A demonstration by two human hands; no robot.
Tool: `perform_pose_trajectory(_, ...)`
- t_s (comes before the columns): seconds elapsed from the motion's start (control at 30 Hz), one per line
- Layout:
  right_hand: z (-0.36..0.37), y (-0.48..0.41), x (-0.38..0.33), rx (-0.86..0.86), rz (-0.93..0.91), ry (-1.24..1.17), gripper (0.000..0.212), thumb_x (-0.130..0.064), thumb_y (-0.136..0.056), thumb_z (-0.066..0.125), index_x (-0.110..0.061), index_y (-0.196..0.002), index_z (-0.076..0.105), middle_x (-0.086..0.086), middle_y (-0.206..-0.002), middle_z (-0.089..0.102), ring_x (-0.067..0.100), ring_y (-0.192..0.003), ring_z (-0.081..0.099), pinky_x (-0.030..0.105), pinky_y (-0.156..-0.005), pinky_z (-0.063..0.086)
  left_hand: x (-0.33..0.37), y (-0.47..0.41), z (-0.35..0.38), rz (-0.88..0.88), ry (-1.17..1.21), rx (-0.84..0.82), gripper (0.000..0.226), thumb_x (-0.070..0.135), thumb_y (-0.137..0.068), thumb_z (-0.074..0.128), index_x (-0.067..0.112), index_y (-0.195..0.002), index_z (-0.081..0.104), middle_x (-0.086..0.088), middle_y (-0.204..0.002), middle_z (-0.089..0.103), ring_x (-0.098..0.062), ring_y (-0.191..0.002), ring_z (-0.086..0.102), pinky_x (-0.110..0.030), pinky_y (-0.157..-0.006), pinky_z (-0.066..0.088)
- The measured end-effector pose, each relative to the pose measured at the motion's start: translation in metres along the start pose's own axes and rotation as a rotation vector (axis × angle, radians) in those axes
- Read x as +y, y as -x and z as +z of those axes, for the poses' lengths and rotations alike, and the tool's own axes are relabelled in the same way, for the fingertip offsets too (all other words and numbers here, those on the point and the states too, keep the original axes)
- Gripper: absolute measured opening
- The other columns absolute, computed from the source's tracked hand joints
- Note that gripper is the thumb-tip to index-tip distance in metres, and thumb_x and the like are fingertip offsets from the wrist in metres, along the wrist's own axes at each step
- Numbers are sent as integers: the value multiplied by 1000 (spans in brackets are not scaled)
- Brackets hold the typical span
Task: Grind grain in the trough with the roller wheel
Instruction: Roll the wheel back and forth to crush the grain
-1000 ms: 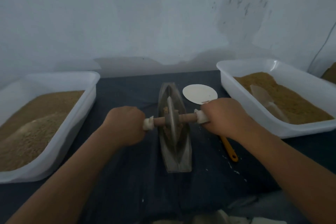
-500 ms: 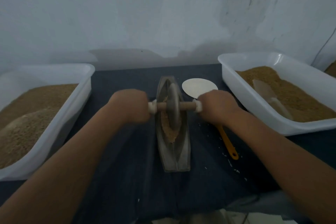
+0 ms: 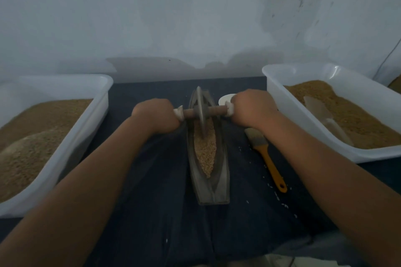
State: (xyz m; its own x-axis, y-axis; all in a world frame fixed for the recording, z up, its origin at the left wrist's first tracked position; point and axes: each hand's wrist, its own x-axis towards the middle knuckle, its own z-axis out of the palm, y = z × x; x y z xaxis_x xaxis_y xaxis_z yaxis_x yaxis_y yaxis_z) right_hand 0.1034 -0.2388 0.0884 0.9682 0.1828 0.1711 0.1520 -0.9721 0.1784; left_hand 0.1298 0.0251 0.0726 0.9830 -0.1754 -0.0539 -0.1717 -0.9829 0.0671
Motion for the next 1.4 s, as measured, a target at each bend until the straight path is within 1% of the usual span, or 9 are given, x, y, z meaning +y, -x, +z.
perform_pose_trajectory(0.2,23,52,15,-290,-101,-31,29,-43,-93,69,-37,-72,50,-16,-76,54,-1,-64,46,18,-58,29,-16,61,20,200,-31,-226,24,39,-77,61,18,-64,61,6,-61,62,-8,-57,61,-25,-49,40)
perform_pose_trajectory(0.27,25,46,13,-228,-83,-17,24,-46,-97,64,-36,-77,55,-18,-89,59,1,-72,52,25,-66,42,-17,60,22,176,-23,-188,24,42,-74,59,19,-65,60,6,-63,62,-10,-58,61,-26,-51,41)
perform_pose_trajectory(0.47,25,-8,7,44,54,-33,34,-56,-87,54,-29,-66,55,-7,-66,57,11,-59,52,29,-53,38,7,1,-4,67,-176,238,33,53,-83,61,22,-72,59,5,-74,60,-24,-71,62,-33,-66,50)
perform_pose_trajectory(0.7,32,42,18,-328,-11,-154,25,-53,-83,59,-32,-70,64,-8,-66,65,7,-60,62,29,-50,42,-5,44,6,229,-170,-16,19,42,-74,57,23,-68,59,8,-66,60,-12,-61,60,-28,-59,49)
perform_pose_trajectory(0.87,33,45,13,-176,-58,-51,31,-56,-86,59,-33,-65,56,-10,-63,56,3,-57,52,26,-50,34,-12,55,13,189,-111,-118,21,42,-77,59,22,-69,60,8,-68,63,-11,-63,63,-29,-60,52)
perform_pose_trajectory(1.0,37,4,11,-1,41,-101,36,-49,-99,49,-27,-73,63,-6,-72,64,14,-66,60,32,-59,47,3,12,-3,88,-151,68,24,46,-79,61,22,-75,59,6,-78,62,-20,-72,64,-37,-72,57)
perform_pose_trajectory(1.1,43,-9,12,95,73,-51,40,-54,-95,51,-28,-66,56,-8,-64,57,10,-57,52,27,-51,32,10,-1,-6,64,-171,179,34,57,-82,61,23,-74,60,5,-76,61,-19,-66,59,-34,-66,52)
perform_pose_trajectory(1.3,39,37,17,-175,-37,-113,28,-50,-90,62,-32,-69,59,-12,-67,59,5,-63,55,30,-59,45,-11,50,16,196,-134,65,22,46,-73,56,25,-67,58,8,-66,61,-12,-62,60,-29,-57,48)
perform_pose_trajectory(1.4,40,62,14,-108,-63,-57,27,-49,-85,65,-33,-67,55,-16,-63,49,5,-56,47,28,-55,39,-23,68,30,210,-95,-5,24,52,-68,52,29,-65,58,11,-61,59,-3,-56,56,-25,-50,38)
